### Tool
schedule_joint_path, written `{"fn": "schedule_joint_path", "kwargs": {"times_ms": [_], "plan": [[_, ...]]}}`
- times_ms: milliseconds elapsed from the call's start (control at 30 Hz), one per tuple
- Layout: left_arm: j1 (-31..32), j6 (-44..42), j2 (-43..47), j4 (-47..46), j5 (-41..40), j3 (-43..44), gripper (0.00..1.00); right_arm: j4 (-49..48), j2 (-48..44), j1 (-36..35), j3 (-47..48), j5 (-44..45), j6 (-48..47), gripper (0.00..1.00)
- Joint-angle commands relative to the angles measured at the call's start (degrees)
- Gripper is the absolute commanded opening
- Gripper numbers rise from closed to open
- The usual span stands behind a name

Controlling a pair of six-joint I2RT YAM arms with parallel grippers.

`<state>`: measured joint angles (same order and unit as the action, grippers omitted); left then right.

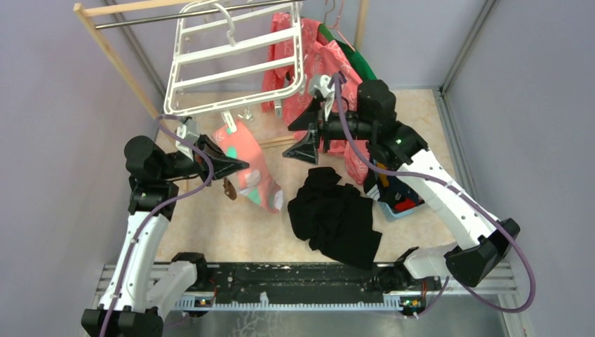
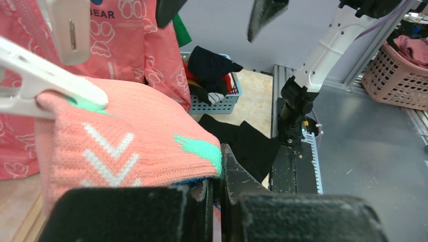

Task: Remove the socks clipped to the hanger
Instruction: Remove the sock from the hanger.

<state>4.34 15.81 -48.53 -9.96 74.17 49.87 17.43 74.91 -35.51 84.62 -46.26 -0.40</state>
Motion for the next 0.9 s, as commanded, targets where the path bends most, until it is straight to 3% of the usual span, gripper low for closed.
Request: {"fn": "schedule_joint_path", "kwargs": {"times_ms": [0,267,567,733,867], "plan": [[1.17,1.46,1.03,-0.42,3.68,1.22,0.00,-3.77,1.08,-4.11,1.69,-3.32,-0.11,0.80],[1.90,3.58,1.80,-1.46,7.76,0.01,0.00,-13.97,4.80,-8.79,1.87,-5.93,12.38,0.81],[2.28,6.02,2.27,-2.53,11.67,-0.28,0.00,-34.22,9.81,-8.98,-1.24,-4.83,30.31,0.80],[2.43,4.32,0.92,0.26,11.67,1.51,0.00,-53.51,11.80,-8.97,-7.08,-3.26,40.72,0.80],[1.55,5.05,-0.13,0.43,11.56,2.89,0.00,-58.67,14.32,-8.96,-8.97,-0.48,41.81,0.80]]}}
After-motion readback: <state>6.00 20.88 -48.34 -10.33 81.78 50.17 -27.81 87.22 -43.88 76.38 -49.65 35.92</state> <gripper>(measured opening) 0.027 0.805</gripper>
